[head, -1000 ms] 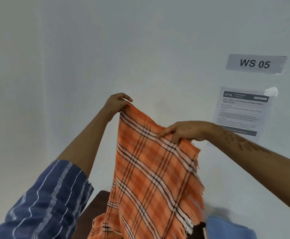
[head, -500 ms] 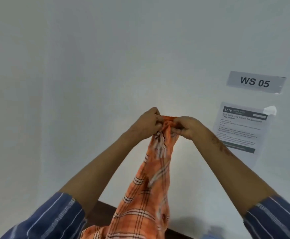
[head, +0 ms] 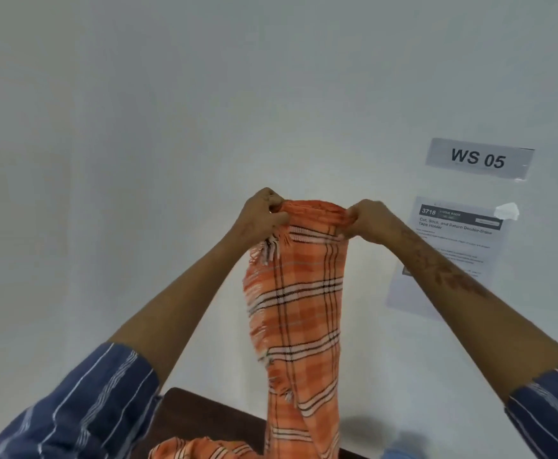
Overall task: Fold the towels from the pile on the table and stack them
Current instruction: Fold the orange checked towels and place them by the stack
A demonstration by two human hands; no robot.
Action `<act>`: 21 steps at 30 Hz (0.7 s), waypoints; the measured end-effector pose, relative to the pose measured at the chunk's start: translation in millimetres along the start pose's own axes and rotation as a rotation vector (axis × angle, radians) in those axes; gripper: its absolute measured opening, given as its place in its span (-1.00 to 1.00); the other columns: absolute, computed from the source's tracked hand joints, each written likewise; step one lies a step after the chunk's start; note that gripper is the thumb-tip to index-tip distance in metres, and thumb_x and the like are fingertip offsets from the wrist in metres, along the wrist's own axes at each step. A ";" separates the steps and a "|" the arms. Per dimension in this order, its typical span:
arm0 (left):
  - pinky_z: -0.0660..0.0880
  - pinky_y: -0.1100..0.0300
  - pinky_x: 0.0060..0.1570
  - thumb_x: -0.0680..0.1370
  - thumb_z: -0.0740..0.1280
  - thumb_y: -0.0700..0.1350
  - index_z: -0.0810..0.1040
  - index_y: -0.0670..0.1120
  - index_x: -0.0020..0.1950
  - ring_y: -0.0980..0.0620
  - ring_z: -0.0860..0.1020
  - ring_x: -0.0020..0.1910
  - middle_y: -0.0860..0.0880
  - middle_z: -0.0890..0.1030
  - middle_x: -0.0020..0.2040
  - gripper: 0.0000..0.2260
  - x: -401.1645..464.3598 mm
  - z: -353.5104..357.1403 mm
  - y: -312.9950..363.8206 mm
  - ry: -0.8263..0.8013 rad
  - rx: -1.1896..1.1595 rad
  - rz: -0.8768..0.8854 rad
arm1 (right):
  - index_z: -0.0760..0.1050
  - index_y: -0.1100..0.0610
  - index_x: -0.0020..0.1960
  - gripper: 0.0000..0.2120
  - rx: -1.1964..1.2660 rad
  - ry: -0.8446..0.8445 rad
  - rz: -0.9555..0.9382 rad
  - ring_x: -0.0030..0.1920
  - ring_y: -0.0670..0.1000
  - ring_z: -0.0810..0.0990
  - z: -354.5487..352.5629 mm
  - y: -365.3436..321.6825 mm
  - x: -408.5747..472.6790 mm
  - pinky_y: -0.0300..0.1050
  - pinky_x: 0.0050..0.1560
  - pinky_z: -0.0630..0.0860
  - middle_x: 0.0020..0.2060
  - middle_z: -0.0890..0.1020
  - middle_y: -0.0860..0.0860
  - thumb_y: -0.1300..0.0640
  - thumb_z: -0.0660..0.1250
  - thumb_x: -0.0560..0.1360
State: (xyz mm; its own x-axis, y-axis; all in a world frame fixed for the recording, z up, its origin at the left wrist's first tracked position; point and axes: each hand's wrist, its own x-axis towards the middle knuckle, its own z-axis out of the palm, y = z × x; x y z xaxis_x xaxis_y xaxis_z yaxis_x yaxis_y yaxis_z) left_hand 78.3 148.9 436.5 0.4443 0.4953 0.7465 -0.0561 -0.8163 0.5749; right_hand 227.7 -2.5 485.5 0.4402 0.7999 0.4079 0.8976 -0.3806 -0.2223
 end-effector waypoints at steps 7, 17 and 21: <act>0.44 0.20 0.02 0.43 0.34 -0.28 0.59 -0.29 -0.10 0.05 0.51 -0.03 -0.10 0.56 0.01 -0.89 0.7 8.6 -4.2 -0.104 -0.087 -0.053 | 0.58 0.36 -0.01 -0.72 0.381 -0.345 -0.001 -0.12 0.06 0.62 -16.2 18.5 -10.8 -0.20 -0.09 0.59 -0.18 0.64 0.15 0.25 0.51 0.34; 0.43 0.17 -0.08 0.45 0.34 -0.22 0.58 -0.18 -0.09 0.03 0.48 -0.09 -0.05 0.51 -0.03 -0.92 1.2 16.6 1.7 -0.169 0.054 -0.066 | 0.46 0.18 0.08 -0.69 0.103 -0.323 -0.019 -0.13 0.04 0.53 -17.0 9.1 -4.0 -0.18 -0.27 0.48 -0.11 0.56 0.08 0.21 0.46 0.40; 0.46 0.21 -0.03 0.45 0.33 -0.22 0.57 -0.11 -0.09 0.02 0.50 -0.04 -0.05 0.51 -0.01 -0.92 -4.4 23.2 10.2 -0.228 0.018 -0.044 | 0.53 0.25 -0.19 -0.94 -0.149 -0.322 -0.005 -0.17 0.09 0.52 -14.9 9.7 -7.1 -0.15 -0.22 0.47 -0.27 0.53 0.09 0.28 0.38 0.44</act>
State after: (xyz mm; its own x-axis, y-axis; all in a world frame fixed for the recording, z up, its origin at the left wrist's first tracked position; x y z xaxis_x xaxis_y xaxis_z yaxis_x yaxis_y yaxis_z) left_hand 96.5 131.4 431.4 0.6369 0.4521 0.6245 -0.0168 -0.8017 0.5975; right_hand 233.6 -18.8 493.6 0.4273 0.8982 0.1035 0.9037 -0.4207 -0.0796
